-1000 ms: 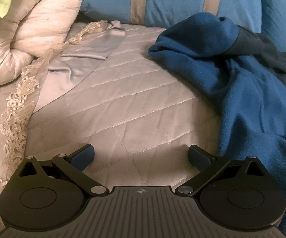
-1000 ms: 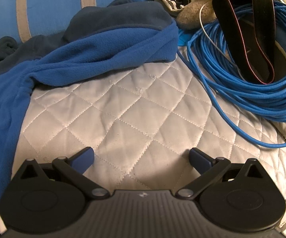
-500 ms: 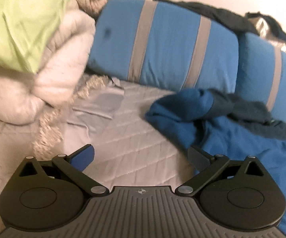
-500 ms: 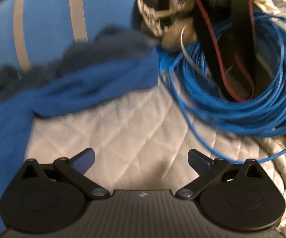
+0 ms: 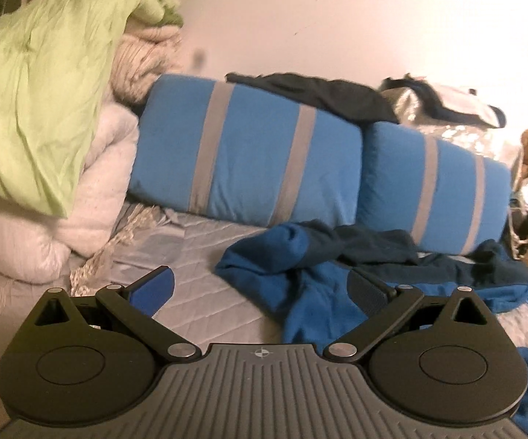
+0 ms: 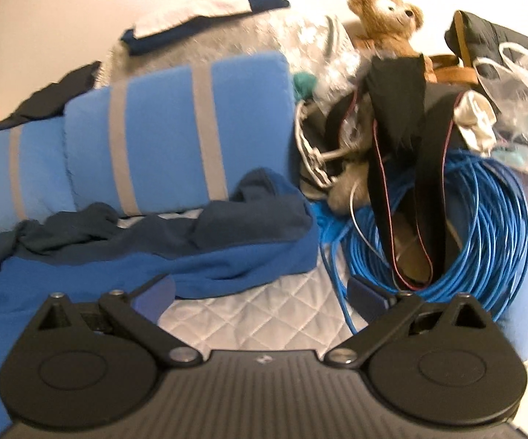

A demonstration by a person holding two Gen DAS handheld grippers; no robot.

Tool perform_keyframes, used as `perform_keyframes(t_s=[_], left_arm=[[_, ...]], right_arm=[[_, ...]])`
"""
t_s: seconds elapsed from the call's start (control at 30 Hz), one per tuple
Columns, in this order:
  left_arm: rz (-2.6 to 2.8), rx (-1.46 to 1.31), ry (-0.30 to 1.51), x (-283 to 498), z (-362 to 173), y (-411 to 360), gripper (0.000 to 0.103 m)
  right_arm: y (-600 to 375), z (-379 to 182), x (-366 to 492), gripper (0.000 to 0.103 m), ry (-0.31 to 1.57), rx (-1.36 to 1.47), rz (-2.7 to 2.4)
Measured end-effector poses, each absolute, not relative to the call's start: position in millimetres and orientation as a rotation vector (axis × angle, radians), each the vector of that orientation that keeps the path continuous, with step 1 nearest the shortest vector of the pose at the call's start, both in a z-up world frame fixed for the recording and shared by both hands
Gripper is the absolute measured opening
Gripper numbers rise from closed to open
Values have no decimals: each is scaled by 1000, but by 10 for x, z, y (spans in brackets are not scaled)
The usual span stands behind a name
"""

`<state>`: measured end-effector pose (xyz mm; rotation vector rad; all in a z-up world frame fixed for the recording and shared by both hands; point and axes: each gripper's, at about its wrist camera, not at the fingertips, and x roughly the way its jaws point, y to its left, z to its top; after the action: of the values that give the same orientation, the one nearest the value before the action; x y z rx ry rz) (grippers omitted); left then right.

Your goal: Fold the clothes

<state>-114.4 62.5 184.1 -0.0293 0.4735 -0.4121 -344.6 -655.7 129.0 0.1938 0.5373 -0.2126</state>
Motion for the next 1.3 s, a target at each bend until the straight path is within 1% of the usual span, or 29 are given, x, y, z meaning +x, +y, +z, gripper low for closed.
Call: perform_keyframes(t_s=[0.27, 0.4, 0.67, 0.8, 1.1, 1.3], left_arm=[[-466, -41, 420, -1360, 1962, 620, 103], [-480, -46, 407, -1439, 2040, 616, 103], [-476, -14, 404, -1617, 2099, 648, 103], [-476, -25, 421, -1659, 1984, 693, 103], [-503, -62, 514, -1656, 1595, 726, 103], [-508, -90, 556, -1670, 1456, 767, 103]], right_arm=[[-6471, 1460, -3572, 103, 551, 281, -151], [-6416, 1692, -3745, 103, 547, 339, -89], [-6276, 2238, -4270, 103, 546, 224, -81], [-6274, 2031, -4379, 103, 575, 251, -60], [-6186, 1069, -4217, 103, 672, 426, 91], [-6137, 521, -3967, 103, 754, 598, 200]])
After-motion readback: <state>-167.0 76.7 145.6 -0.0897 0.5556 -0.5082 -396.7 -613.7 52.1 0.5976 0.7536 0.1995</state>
